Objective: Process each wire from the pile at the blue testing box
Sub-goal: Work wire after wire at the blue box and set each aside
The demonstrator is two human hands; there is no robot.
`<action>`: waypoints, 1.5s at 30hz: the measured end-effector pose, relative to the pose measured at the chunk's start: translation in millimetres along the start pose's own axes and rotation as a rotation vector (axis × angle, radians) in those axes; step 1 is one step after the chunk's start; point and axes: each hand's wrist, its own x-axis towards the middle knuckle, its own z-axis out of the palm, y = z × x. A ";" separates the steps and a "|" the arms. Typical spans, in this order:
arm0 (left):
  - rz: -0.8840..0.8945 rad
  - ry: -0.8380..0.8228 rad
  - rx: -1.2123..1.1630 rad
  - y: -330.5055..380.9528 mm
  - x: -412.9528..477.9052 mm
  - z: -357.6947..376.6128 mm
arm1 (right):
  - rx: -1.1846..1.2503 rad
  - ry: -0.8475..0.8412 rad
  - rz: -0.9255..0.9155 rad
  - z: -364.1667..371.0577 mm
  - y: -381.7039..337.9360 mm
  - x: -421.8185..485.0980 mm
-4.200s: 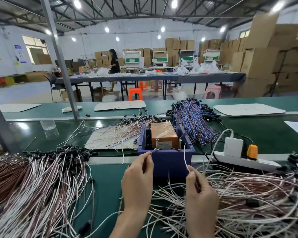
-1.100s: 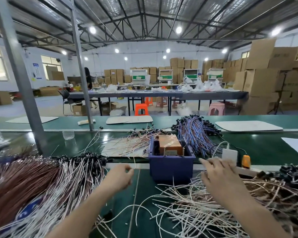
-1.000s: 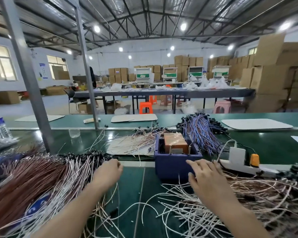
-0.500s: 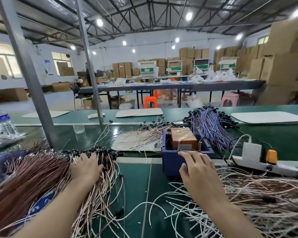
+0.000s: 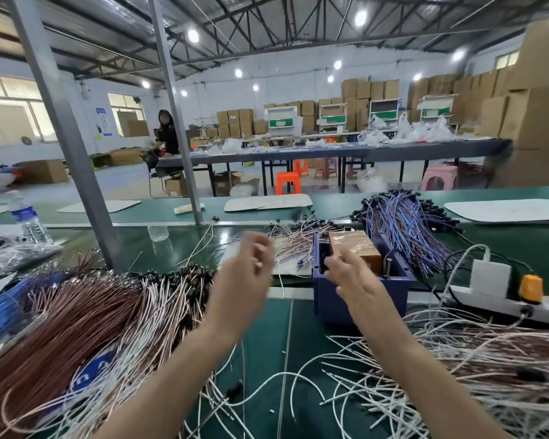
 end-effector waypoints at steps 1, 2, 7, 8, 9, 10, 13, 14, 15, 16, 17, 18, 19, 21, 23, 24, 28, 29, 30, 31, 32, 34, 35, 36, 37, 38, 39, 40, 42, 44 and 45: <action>0.099 -0.095 0.015 16.4 -9.6 10.7 | 0.212 0.017 0.034 3.0 -3.7 2.1; 0.174 -0.182 0.034 29.0 -17.9 20.7 | 0.399 0.048 0.036 3.4 -7.0 5.4; 0.331 -0.385 0.191 37.9 -30.9 28.7 | 0.655 0.226 0.014 -18.6 -12.8 2.0; 0.316 -0.378 0.189 34.3 -28.8 24.3 | 0.650 0.263 0.012 -28.4 -10.5 0.1; 0.309 -0.368 0.194 30.3 -26.5 20.4 | 0.629 0.293 0.011 -37.9 -9.0 -3.5; 0.339 -0.351 0.231 26.2 -23.9 17.7 | 0.578 0.305 0.001 -47.2 -6.4 -7.4; 0.575 -0.315 0.421 21.7 -18.2 19.3 | 0.139 0.237 -0.071 -57.1 7.1 -21.1; 0.651 -0.303 0.478 23.6 -17.2 23.0 | -0.085 0.191 -0.104 -54.5 14.2 -25.2; 0.709 -0.298 0.521 26.3 -16.9 27.8 | -0.277 0.132 -0.125 -49.8 20.0 -29.5; 0.754 -0.297 0.558 29.4 -17.1 32.7 | -0.413 0.069 -0.140 -45.1 26.9 -32.4; 0.780 -0.293 0.581 31.7 -18.0 36.7 | -0.465 0.018 -0.136 -41.0 32.5 -34.7; 0.792 -0.271 0.599 32.6 -18.4 40.2 | -0.462 -0.006 -0.129 -38.3 36.9 -36.1; 0.792 -0.242 0.609 31.4 -19.1 43.2 | -0.442 -0.001 -0.126 -36.6 40.0 -36.6; 0.758 -0.129 0.613 30.1 -22.7 50.0 | -0.397 0.052 -0.149 -38.5 42.4 -36.6; 0.626 0.042 0.550 33.7 -33.4 59.5 | -0.328 0.104 -0.198 -41.3 43.6 -37.0; 0.540 0.145 0.466 35.6 -40.9 64.0 | -0.283 0.141 -0.206 -42.9 44.7 -36.5; -0.190 0.165 -0.263 51.3 -63.8 75.4 | -0.182 0.256 -0.145 -49.5 52.5 -38.4; -0.436 0.085 -0.454 52.2 -62.0 78.5 | -0.189 0.257 -0.138 -50.7 55.9 -39.1; -0.643 0.008 -0.631 50.6 -57.7 81.6 | -0.205 0.252 -0.139 -51.4 60.1 -40.0; -0.790 -0.046 -0.814 48.6 -51.8 82.7 | -0.228 0.241 -0.139 -51.6 64.3 -41.1; -0.867 -0.078 -0.978 46.1 -44.7 82.5 | -0.253 0.224 -0.137 -51.9 69.0 -42.0; -0.885 -0.065 -1.197 40.6 -31.3 77.4 | -0.290 0.182 -0.113 -52.2 76.6 -44.0; -0.862 -0.033 -1.255 36.4 -26.5 75.1 | -0.292 0.165 -0.096 -52.3 79.2 -44.4; -0.838 0.013 -1.282 31.8 -23.8 74.2 | -0.285 0.153 -0.084 -52.8 81.2 -44.2; -0.810 0.065 -1.266 28.6 -22.8 74.1 | -0.275 0.150 -0.074 -53.4 82.3 -44.1; -0.764 0.106 -1.173 24.4 -23.5 76.1 | -0.259 0.156 -0.069 -53.9 82.6 -43.5; -0.708 0.119 -1.017 21.2 -25.8 79.3 | -0.234 0.170 -0.066 -54.0 82.0 -43.0; -0.647 0.112 -0.853 17.7 -29.9 84.2 | -0.202 0.194 -0.062 -54.0 81.4 -42.2; -0.540 0.076 -0.630 13.6 -40.1 96.9 | -0.139 0.274 -0.046 -54.4 79.9 -40.2; -0.420 0.043 -0.480 15.4 -51.3 108.5 | -0.132 0.348 -0.035 -54.8 80.5 -38.2; -0.365 0.034 -0.418 18.2 -56.8 111.7 | -0.142 0.375 -0.033 -54.2 80.8 -37.8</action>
